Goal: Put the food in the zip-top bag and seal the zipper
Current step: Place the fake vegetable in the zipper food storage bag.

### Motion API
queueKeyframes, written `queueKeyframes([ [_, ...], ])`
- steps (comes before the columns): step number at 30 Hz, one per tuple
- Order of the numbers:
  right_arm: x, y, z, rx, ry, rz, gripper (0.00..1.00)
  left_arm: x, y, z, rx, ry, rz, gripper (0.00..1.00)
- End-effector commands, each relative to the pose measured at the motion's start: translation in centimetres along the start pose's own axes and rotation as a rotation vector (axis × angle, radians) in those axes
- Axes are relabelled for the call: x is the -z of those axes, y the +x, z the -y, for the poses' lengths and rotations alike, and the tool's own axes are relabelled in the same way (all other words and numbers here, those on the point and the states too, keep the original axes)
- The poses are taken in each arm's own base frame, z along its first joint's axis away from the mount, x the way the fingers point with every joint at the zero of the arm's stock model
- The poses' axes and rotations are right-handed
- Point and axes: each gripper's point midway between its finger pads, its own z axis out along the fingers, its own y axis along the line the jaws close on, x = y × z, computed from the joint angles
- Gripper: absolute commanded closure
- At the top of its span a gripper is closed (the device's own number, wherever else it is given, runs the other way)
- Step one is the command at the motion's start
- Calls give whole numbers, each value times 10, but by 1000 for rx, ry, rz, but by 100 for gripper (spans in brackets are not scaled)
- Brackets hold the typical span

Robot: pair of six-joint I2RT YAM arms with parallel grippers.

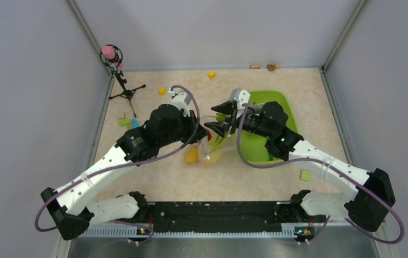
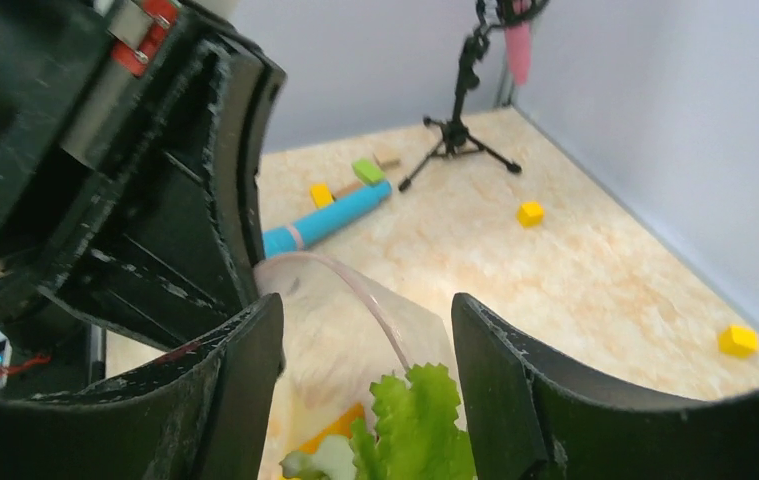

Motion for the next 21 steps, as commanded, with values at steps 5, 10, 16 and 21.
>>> queueKeyframes([
  [5,40,43,-6,6,26,-362,45,6,-24,3,-26,-1,102,100],
  [10,72,68,-28,18,-26,-534,46,-4,-9,6,-94,56,45,100],
  [16,90,53,-25,-64,131,-499,42,-15,28,22,-163,223,-86,100],
  [21,110,40,-26,-258,268,-471,43,-26,53,5,-148,188,-152,100],
])
